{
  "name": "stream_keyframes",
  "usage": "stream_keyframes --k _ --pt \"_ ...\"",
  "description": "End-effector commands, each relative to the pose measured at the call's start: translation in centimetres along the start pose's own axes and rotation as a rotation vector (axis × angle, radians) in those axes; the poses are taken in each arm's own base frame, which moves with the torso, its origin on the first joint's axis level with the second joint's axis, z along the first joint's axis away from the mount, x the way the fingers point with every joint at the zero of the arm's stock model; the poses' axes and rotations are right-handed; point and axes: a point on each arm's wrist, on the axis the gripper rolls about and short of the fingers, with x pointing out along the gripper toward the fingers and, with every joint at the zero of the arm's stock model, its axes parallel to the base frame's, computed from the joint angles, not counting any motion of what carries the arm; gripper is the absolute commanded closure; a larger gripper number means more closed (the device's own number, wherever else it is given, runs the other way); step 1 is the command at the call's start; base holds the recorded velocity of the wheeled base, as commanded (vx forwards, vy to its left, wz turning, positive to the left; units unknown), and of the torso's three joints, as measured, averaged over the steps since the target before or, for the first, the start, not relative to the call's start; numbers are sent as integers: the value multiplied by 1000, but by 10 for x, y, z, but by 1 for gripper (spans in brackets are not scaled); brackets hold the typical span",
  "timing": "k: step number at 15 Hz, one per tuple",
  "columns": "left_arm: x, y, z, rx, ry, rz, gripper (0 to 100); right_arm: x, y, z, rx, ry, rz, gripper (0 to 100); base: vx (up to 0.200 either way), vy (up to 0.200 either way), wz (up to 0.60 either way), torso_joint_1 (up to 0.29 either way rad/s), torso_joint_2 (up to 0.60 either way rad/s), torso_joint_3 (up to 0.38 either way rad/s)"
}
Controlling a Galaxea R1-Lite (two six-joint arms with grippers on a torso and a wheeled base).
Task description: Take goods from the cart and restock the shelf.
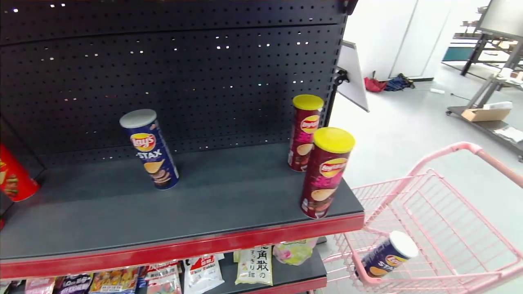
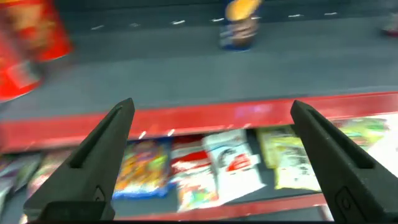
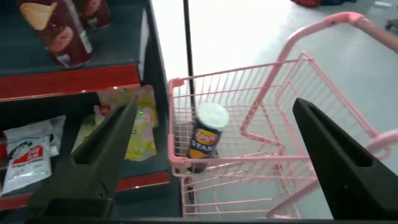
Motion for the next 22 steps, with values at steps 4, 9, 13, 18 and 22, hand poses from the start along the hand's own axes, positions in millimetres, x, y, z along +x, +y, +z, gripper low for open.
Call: stream_keyframes --k 4,9,13,18,22 --pt "0 0 0 -2 0 0 0 0 0 0 1 0 0 0 0 0 -150 -2 2 1" --pt "0 0 0 -2 0 0 0 0 0 0 1 0 0 0 0 0 0 0 0 0" --pt "0 0 0 -2 0 0 0 0 0 0 1 0 0 0 0 0 0 0 0 0" --pt "0 0 0 -2 0 0 0 0 0 0 1 0 -1 0 0 0 0 -77 166 100" --pt "0 0 0 -2 0 0 0 0 0 0 1 0 0 0 0 0 0 -145 347 201"
